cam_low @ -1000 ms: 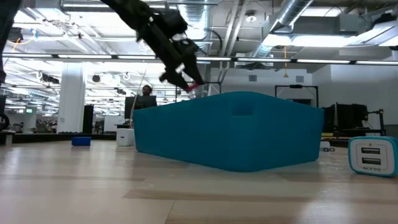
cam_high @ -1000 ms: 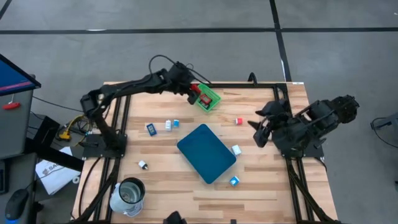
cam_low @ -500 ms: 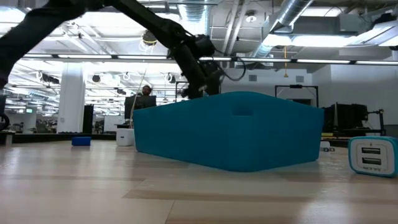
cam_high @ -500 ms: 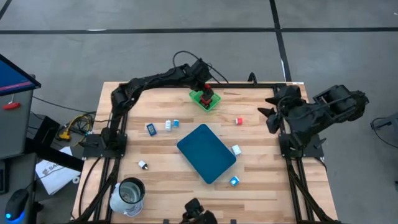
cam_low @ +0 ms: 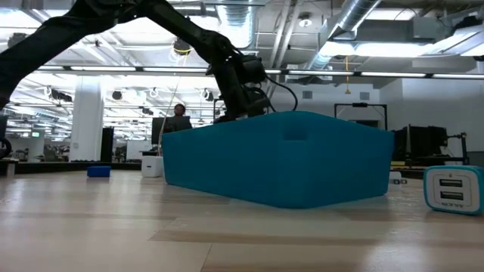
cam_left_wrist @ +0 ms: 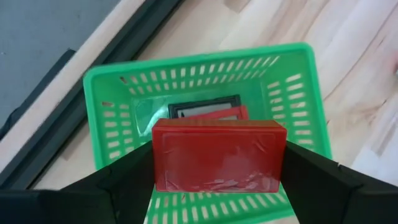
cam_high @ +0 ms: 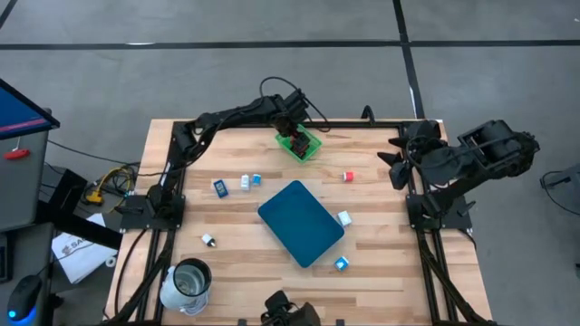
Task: Pick & Place Office items
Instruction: Put the red digital timer into the green bin
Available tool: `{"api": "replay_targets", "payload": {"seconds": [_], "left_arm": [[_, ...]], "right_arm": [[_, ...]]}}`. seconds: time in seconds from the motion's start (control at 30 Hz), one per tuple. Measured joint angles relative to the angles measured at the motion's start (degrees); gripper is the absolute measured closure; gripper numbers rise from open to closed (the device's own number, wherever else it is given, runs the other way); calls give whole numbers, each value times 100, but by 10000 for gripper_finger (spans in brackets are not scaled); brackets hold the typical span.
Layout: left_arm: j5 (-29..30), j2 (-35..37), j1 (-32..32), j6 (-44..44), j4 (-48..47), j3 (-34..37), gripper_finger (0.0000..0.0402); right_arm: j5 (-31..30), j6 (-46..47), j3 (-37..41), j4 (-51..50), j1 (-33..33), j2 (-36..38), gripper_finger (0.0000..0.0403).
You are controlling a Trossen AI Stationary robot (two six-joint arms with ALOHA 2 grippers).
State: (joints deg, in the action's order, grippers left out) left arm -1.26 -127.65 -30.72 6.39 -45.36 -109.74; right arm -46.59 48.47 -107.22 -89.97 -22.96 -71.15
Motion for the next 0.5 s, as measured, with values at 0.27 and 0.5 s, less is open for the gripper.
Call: {"api": "replay_targets", "payload": {"seconds": [0.27,0.5], "left_arm": [[-7,-1,20,7,64,1,108],[-72,-1,20,4,110,1,88]], "right_arm": [[2,92,0,45,0,-7,178],[4,105,4,81,-12,-49,178]]}}
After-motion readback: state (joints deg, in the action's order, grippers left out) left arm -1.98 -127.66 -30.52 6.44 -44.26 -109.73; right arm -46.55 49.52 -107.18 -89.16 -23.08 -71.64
